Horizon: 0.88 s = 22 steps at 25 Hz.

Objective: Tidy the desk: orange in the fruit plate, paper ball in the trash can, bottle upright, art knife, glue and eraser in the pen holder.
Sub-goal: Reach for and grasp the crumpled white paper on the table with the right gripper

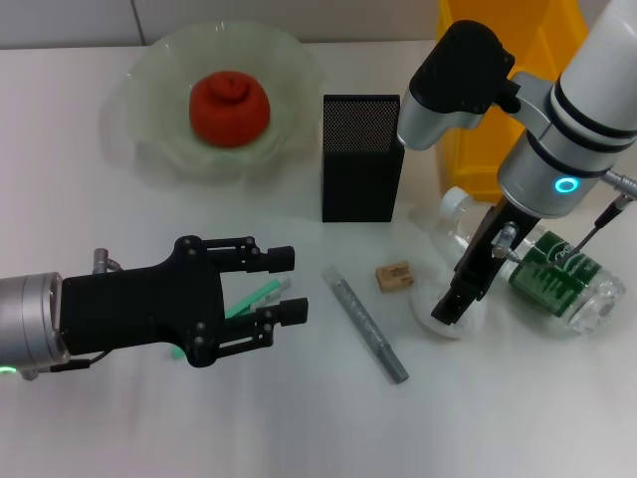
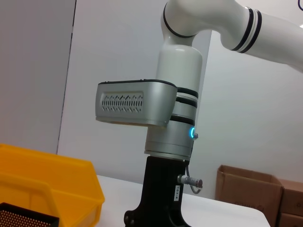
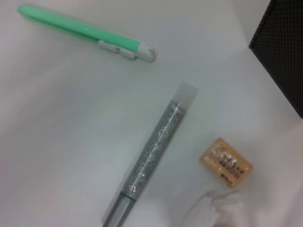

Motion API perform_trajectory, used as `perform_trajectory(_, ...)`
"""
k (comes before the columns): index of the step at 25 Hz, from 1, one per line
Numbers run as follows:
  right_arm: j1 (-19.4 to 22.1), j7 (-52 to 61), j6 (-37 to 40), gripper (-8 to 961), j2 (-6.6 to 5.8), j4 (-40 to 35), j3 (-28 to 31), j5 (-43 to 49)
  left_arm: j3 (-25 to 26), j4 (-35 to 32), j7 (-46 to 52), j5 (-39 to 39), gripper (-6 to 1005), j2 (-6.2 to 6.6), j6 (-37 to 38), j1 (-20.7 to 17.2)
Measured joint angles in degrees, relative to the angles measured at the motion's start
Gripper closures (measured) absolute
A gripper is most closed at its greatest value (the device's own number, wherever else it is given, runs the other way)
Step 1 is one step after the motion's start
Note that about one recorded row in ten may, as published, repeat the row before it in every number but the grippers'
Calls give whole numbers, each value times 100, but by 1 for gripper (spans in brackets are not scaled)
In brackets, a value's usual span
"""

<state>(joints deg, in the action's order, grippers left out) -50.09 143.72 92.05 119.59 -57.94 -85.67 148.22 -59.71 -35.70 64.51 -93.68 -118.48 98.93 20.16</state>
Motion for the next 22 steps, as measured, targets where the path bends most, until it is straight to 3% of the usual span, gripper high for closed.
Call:
perform_trajectory(15,39,22,58,347,12,136,-134,-138,4,2,0,-2,474,0,-69,3)
perform_trajectory(22,257,2,153,375,12,-420,-129,-146,4,2,0,7,474,1,-70,6)
